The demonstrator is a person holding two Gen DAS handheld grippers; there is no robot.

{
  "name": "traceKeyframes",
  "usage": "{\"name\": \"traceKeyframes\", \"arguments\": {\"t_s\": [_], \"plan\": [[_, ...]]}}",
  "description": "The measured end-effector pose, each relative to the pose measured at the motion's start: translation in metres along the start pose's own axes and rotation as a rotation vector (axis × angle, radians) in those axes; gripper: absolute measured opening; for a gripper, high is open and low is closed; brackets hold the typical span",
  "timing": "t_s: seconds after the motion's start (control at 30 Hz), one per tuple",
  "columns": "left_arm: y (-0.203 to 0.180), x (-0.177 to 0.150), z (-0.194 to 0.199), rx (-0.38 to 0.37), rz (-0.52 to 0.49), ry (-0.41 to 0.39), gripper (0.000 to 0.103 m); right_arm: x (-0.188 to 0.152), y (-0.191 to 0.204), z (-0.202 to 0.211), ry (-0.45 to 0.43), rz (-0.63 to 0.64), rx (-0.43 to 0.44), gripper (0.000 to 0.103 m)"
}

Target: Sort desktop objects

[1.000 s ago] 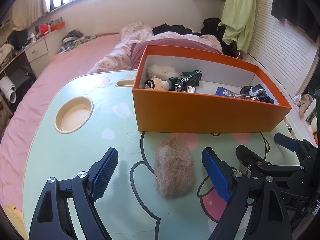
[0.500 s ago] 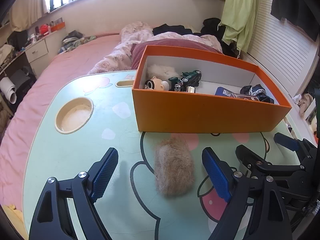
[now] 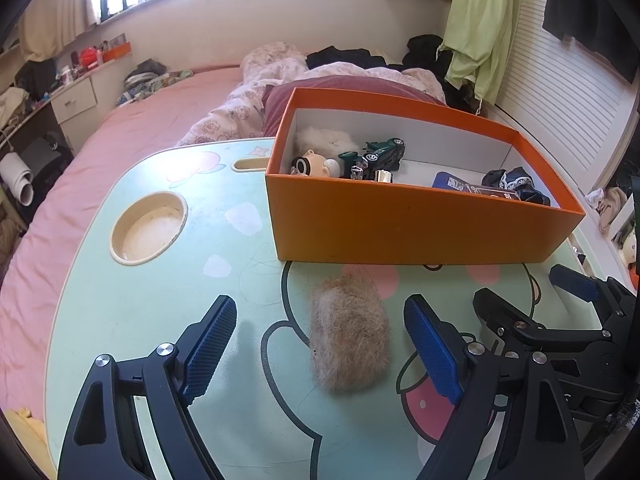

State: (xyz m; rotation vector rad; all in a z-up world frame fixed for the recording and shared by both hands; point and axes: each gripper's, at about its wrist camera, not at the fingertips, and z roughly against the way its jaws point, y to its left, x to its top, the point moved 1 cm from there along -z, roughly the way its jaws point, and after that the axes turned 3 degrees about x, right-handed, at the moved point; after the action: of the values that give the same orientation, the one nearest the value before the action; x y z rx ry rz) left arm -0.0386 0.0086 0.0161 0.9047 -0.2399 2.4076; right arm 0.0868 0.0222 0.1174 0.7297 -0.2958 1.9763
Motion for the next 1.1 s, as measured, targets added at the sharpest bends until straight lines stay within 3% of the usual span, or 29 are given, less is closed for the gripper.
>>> {"name": "traceKeyframes", "arguments": {"t_s": [1.1], "plan": [[0.0044,-0.0038,-0.0001,-0.006,-0.004,0.001,0.086,-0.0007,-0.0005,0.0002,-0.003,-0.019,-0.006,0.103]]}}
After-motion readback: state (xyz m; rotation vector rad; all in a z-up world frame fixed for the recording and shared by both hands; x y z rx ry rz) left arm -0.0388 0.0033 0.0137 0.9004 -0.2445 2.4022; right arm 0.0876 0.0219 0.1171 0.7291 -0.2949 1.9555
